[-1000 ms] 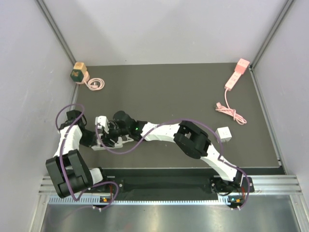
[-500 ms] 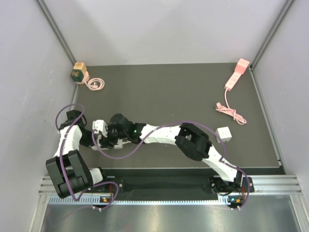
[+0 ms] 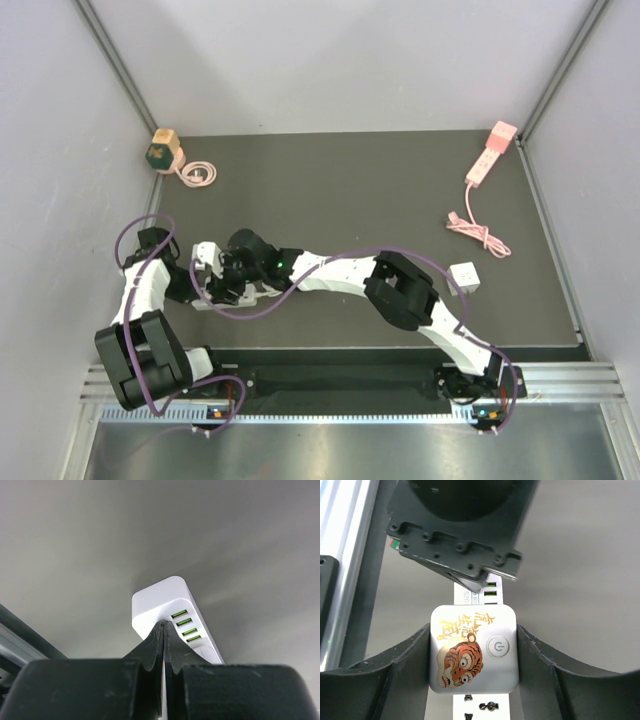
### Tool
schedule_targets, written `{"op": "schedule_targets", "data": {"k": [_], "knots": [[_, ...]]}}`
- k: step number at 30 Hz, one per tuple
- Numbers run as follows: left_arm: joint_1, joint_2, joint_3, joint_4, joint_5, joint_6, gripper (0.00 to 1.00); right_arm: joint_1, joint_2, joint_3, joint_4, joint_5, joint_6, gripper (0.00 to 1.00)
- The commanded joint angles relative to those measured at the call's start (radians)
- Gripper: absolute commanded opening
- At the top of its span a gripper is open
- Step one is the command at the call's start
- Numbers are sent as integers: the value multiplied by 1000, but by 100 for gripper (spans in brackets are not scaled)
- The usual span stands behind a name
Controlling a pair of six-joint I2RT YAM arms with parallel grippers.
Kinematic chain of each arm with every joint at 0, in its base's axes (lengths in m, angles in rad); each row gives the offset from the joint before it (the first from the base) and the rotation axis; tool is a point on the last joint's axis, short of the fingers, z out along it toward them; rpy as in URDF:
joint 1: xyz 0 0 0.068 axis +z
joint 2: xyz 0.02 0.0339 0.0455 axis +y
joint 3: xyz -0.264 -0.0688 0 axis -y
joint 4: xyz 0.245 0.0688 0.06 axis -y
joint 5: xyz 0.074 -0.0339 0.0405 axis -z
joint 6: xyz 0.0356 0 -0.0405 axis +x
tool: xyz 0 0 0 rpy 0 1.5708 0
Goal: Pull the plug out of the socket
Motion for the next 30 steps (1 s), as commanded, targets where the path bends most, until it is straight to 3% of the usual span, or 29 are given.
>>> {"op": "schedule_targets", "data": {"k": [1, 7, 17, 21, 30], "knots": [[2, 47, -67, 4, -84, 5, 0, 44, -70, 99, 74, 71, -128, 0], [0, 53, -67, 5, -88, 5, 0, 44, -74, 108, 77, 82, -147, 0], [-3, 51, -67, 2, -88, 5, 0, -19, -50, 123, 308, -162, 262, 0], [-6, 51, -66, 1, -88, 5, 0, -17, -30, 177, 227, -145, 220, 0], [-12, 61, -67, 4, -90, 3, 0, 24, -22, 223, 43, -15, -89, 0]]}}
